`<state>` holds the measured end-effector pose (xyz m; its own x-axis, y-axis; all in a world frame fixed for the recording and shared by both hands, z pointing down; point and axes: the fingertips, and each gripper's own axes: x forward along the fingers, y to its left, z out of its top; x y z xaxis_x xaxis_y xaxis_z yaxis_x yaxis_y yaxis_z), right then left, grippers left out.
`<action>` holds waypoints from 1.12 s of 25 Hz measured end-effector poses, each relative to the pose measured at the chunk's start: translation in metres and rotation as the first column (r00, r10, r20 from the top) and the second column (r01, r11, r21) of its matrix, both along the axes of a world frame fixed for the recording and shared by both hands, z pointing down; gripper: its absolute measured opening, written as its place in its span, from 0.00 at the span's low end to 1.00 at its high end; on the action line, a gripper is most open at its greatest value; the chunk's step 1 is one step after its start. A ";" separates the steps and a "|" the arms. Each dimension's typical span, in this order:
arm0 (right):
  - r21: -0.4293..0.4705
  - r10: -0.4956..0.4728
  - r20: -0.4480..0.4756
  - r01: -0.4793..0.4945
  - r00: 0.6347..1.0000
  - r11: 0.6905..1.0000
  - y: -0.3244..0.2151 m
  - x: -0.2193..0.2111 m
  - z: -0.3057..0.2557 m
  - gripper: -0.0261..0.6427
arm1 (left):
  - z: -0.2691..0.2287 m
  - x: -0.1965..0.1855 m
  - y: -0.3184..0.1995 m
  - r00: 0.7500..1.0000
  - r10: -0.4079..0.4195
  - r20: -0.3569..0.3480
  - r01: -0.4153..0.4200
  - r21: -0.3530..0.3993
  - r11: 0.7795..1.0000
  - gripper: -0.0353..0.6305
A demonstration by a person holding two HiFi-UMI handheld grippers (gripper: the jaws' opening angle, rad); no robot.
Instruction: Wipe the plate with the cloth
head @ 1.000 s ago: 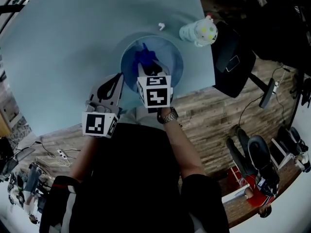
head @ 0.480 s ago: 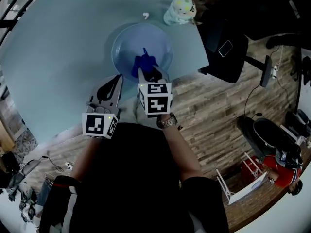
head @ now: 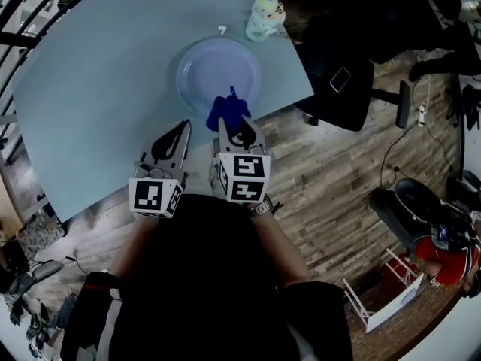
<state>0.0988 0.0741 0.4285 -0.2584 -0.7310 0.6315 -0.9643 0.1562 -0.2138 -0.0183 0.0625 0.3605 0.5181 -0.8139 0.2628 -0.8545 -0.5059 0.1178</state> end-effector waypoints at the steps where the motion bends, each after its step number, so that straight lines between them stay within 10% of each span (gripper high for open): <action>1: 0.020 0.002 0.003 -0.002 1.000 1.000 0.007 0.001 -0.009 0.22 | -0.005 0.000 0.007 1.000 -0.004 0.000 0.004 0.003 1.000 0.05; 28: 0.435 0.146 0.085 -0.169 0.986 0.885 0.106 0.065 -0.169 0.22 | -0.116 0.052 0.080 0.996 0.078 -0.039 -0.068 0.209 0.976 0.05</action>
